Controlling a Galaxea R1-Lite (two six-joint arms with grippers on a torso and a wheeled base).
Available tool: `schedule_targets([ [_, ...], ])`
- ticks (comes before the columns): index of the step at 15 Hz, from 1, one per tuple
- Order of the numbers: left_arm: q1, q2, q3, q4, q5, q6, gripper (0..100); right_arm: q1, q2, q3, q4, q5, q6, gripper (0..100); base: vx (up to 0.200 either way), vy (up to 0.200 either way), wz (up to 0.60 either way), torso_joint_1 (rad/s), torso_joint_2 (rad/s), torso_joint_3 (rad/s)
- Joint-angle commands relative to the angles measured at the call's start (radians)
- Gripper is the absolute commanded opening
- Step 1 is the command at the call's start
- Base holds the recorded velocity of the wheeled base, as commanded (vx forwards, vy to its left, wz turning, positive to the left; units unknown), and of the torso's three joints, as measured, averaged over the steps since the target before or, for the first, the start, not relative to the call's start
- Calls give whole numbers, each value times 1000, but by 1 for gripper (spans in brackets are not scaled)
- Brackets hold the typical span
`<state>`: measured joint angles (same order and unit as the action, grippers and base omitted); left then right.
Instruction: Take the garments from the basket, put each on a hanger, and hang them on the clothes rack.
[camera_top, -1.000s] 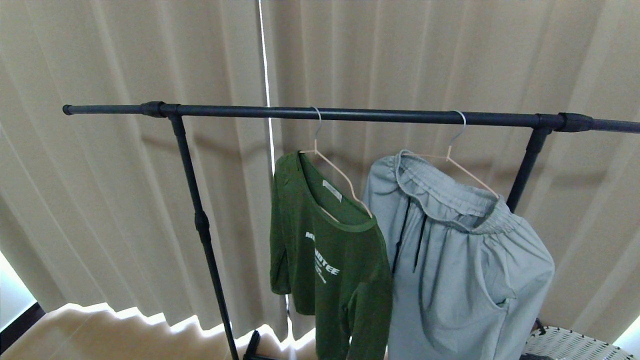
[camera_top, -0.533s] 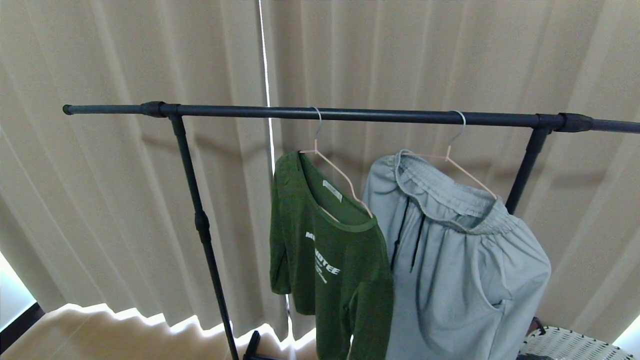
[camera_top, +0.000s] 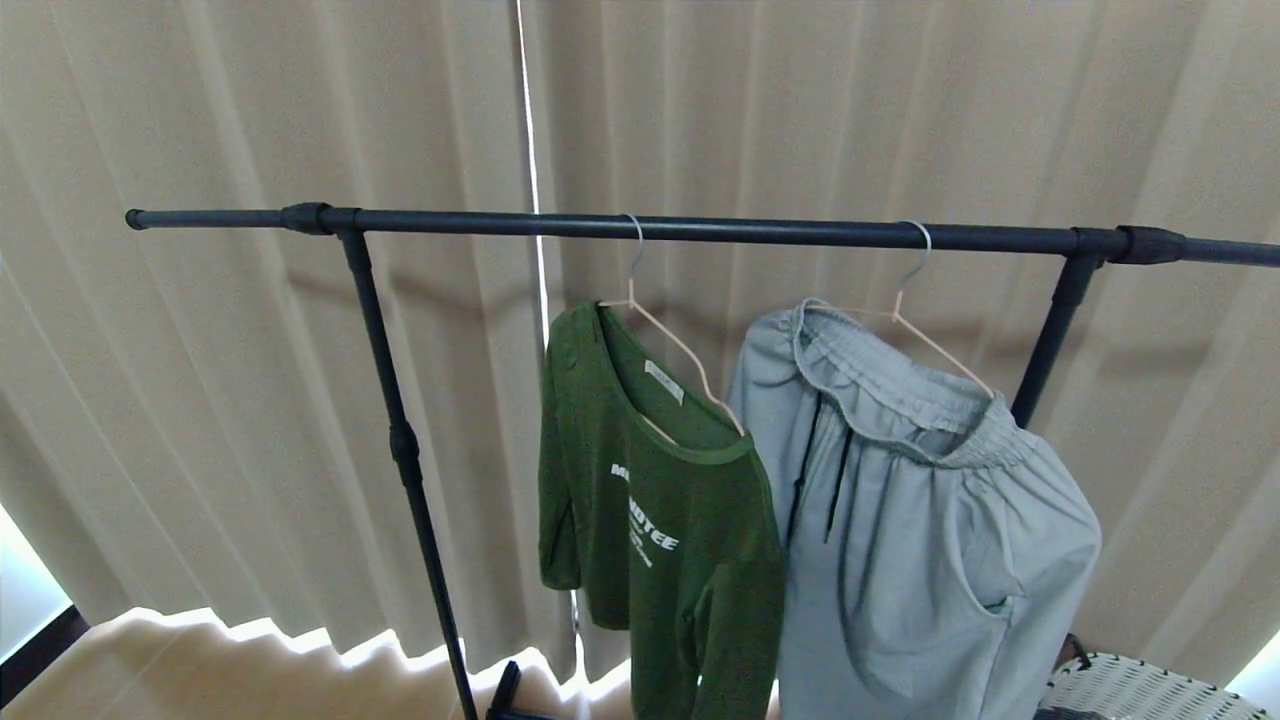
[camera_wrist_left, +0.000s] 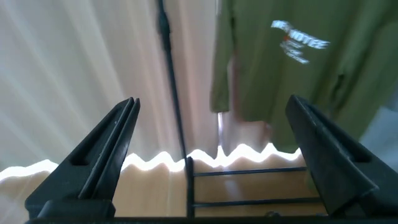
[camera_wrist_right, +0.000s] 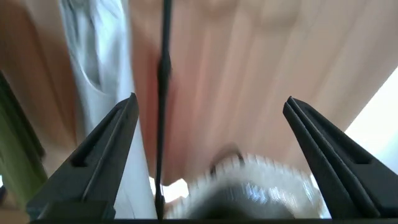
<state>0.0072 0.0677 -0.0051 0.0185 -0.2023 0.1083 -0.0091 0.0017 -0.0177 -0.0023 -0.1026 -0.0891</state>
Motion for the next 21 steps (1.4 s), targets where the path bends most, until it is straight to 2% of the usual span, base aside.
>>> schedule_targets([
  [1,-26,-31,-1,1,-6,2,100,0,-2,16,2,26,26,100,0,0,0,0,0,0],
  [2,-24,-34,-1,1,-6,2,100,0,-2,16,7,41,34,100,0,0,0,0,0,0],
  [3,-13,-58,-1,0,-3,1,100,0,-2,16,19,89,57,100,0,0,0,0,0,0],
  [4,-13,-62,-1,1,3,-6,100,0,-2,16,19,93,55,100,0,0,0,0,0,0],
  [6,-13,-63,-1,1,34,-41,100,0,-2,16,16,93,58,100,0,0,0,0,0,0],
  [11,-13,-63,-1,1,35,-42,100,0,-2,18,8,101,88,100,0,0,0,0,0,0],
  [21,-13,-63,-1,1,35,-42,100,0,-2,18,8,99,86,100,0,0,0,0,0,0],
])
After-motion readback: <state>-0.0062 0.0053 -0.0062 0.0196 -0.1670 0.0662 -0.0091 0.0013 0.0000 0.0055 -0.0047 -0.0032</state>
